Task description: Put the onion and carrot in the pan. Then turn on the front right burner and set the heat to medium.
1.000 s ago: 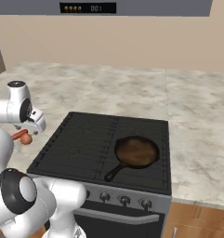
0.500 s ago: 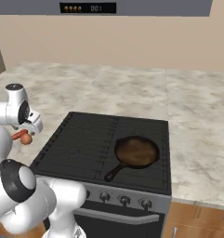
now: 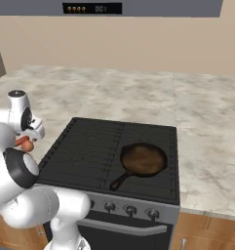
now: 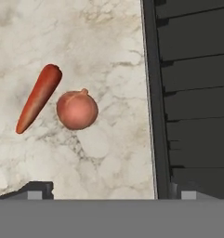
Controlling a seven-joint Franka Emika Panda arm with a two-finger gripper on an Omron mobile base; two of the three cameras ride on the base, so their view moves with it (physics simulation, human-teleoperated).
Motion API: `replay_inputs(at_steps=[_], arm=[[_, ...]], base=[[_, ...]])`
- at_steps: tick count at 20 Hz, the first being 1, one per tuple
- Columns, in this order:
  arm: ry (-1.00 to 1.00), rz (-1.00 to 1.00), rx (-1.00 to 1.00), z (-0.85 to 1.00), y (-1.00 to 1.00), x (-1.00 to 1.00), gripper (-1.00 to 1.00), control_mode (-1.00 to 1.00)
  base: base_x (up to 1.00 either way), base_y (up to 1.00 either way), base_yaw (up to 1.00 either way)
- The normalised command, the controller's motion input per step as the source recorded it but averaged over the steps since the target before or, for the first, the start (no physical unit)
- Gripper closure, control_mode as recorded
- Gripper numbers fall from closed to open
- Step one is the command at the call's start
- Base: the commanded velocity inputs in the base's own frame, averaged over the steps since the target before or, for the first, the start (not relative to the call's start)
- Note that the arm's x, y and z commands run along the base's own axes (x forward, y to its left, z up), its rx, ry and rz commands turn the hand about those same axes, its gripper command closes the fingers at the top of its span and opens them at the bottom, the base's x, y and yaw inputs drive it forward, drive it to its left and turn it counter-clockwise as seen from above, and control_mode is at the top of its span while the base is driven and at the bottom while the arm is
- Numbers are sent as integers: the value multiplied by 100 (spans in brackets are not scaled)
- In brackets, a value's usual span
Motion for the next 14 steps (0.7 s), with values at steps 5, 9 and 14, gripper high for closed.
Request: replay_inputs(at_steps=[5, 9, 14], arm=[[0, 0, 0, -27, 21, 34, -100, -100], [0, 0, 0, -30, 21, 34, -100, -100], [0, 0, 0, -28, 19, 32, -100, -100]], base=[[0, 0, 0], [0, 0, 0], [0, 0, 0]])
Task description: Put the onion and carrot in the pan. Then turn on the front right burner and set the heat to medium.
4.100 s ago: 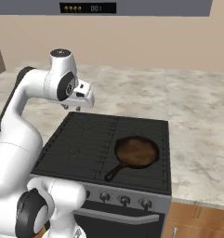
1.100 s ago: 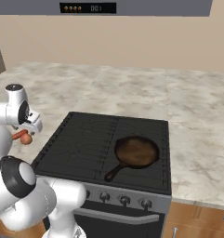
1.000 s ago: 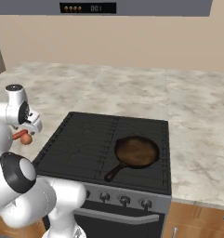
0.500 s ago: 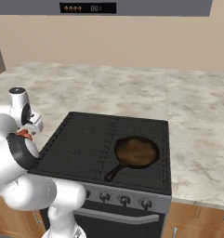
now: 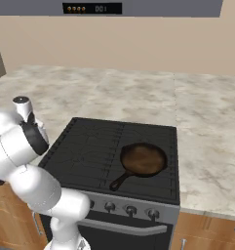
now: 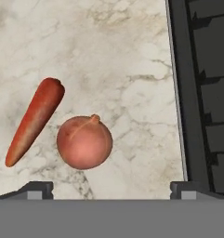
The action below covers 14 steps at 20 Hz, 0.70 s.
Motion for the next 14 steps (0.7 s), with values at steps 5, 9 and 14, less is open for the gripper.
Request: replay_inputs(at_steps=[5, 9, 14], arm=[[0, 0, 0, -22, 15, 25, -100, -100], [0, 0, 0, -20, 18, 18, -100, -100], [0, 0, 0, -21, 19, 13, -100, -100]], base=[[0, 0, 0], [0, 0, 0], [0, 0, 0]])
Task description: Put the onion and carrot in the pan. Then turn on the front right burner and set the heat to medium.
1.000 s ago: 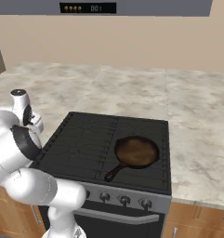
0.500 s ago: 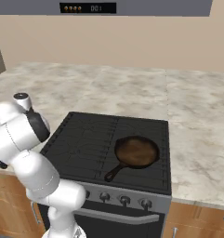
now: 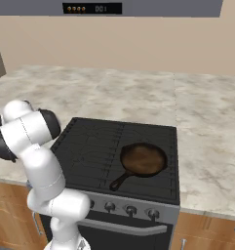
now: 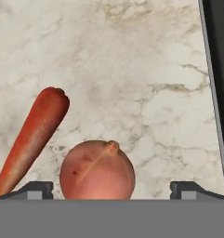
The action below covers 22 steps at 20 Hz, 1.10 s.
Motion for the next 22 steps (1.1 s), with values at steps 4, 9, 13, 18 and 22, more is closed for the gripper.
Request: replay_inputs(at_steps=[4, 9, 13, 18, 22], arm=[[0, 0, 0, -19, 17, 7, -100, -100], [0, 0, 0, -24, 13, 4, -100, -100], [0, 0, 0, -25, 15, 7, -100, -100], [0, 0, 0, -28, 16, 13, -100, -100], [0, 0, 0, -31, 9, 5, -100, -100]], base=[[0, 0, 0], [0, 0, 0], [0, 0, 0], [0, 0, 0], [0, 0, 0]])
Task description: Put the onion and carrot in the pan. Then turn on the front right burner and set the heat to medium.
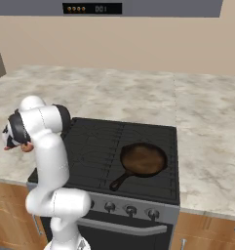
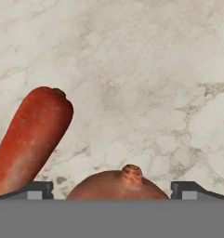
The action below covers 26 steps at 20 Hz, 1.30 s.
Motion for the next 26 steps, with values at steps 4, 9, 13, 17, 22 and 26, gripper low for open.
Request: replay_inputs(at_steps=[4, 9, 13, 17, 22, 26], arm=[[4, 0, -2, -34, 16, 0, 100, -100], [2, -6, -2, -14, -6, -7, 100, -100], [-4, -10, 0, 1, -44, -31, 100, -100], [-26, -8, 0, 29, -71, -57, 100, -100], [-29, -3, 1, 62, -99, -57, 100, -100], [-23, -7, 7, 81, -98, -27, 100, -100]], base=[[0, 0, 0], [0, 0, 0], [0, 0, 0], [0, 0, 0], [0, 0, 0], [0, 0, 0]])
